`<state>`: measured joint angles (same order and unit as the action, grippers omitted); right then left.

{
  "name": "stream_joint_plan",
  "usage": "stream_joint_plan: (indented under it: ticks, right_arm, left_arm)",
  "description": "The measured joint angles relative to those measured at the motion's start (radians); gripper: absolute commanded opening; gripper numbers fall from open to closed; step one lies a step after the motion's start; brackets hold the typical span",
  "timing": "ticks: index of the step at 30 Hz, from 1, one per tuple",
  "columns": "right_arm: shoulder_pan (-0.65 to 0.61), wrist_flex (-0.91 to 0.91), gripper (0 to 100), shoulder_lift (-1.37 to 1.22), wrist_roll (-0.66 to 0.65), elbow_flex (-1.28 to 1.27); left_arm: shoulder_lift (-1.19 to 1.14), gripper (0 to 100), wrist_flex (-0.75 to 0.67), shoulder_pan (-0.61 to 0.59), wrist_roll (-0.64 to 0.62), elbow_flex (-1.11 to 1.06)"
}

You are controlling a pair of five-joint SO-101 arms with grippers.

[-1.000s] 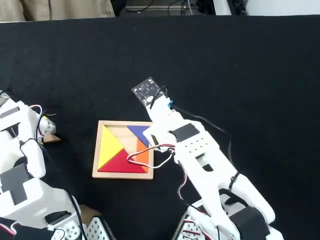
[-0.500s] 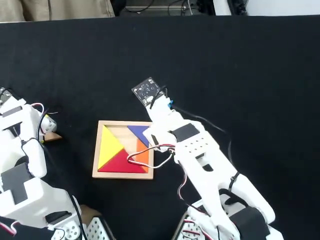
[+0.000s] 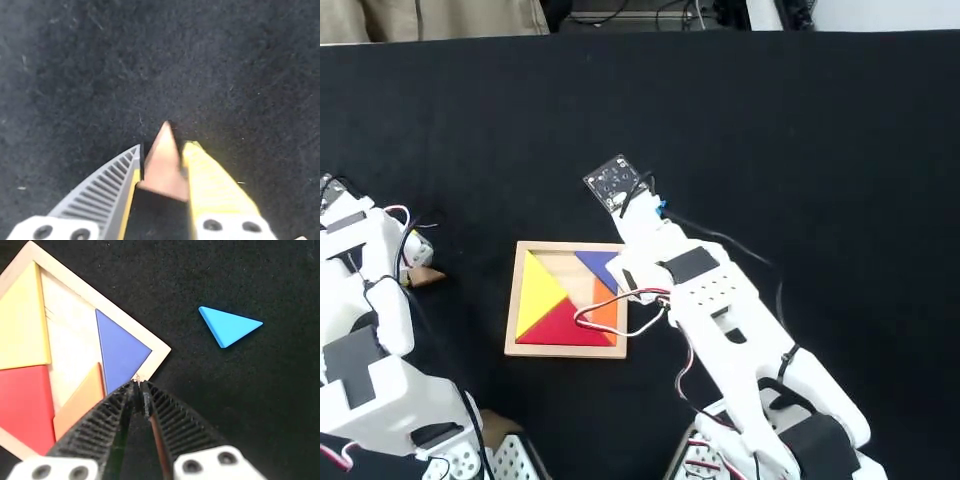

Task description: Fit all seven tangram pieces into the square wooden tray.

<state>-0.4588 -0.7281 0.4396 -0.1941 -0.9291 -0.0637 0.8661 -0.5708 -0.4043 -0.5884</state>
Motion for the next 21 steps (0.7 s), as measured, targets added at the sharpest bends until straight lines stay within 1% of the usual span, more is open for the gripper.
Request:
stream_joint_plan:
  ticks: [8,13,16,18,21]
  right_arm:
    - [0.0,0.0,1.5,0.0,0.0,0.0]
    - [0.0,0.0,1.5,0.0,0.0,0.0]
    - [0.0,0.0,1.5,0.0,-0.011,0.0]
    - [0.0,0.0,1.5,0.0,-0.031,-0.002]
    - [0.0,0.0,1.5,0.0,-0.04,-0.009]
  left_arm:
    - [0.0,9,-0.002,0.018,0.0,0.006]
    - [-0.038,9,0.0,0.103,0.123,0.086]
    - [-0.127,12,0.0,0.155,0.169,0.172]
    - [-0.21,15,0.032,0.184,0.195,0.253]
    - [-0.334,15,0.16,0.209,0.221,0.437]
